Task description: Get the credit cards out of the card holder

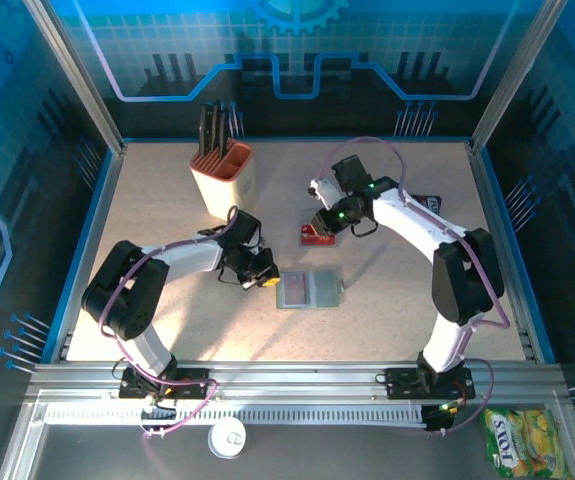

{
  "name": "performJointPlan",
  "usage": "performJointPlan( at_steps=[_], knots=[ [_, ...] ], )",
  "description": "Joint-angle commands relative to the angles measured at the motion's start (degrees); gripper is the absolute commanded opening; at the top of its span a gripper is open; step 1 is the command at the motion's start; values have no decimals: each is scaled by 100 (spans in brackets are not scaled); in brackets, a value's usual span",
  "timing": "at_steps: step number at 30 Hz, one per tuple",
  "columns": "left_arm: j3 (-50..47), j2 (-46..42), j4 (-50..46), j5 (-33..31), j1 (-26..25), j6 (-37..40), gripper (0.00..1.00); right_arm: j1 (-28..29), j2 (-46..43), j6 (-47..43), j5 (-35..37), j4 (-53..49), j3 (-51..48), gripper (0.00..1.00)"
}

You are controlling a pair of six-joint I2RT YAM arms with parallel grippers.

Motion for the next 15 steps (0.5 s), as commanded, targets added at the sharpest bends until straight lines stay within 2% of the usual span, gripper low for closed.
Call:
performJointPlan(
  at_steps=[1, 5, 15],
  knots=[
    [-201, -202, 129, 136, -24, 23, 3, 132, -390, 1782, -406, 865, -489, 18],
    [-350, -220, 291, 157, -93, -55, 3, 239, -477, 2608, -967, 1133, -839, 18],
    [-560, -264, 390, 156, -147, -89, 2, 758, -793, 3527, -1097, 1679, -1691, 17]
  ],
)
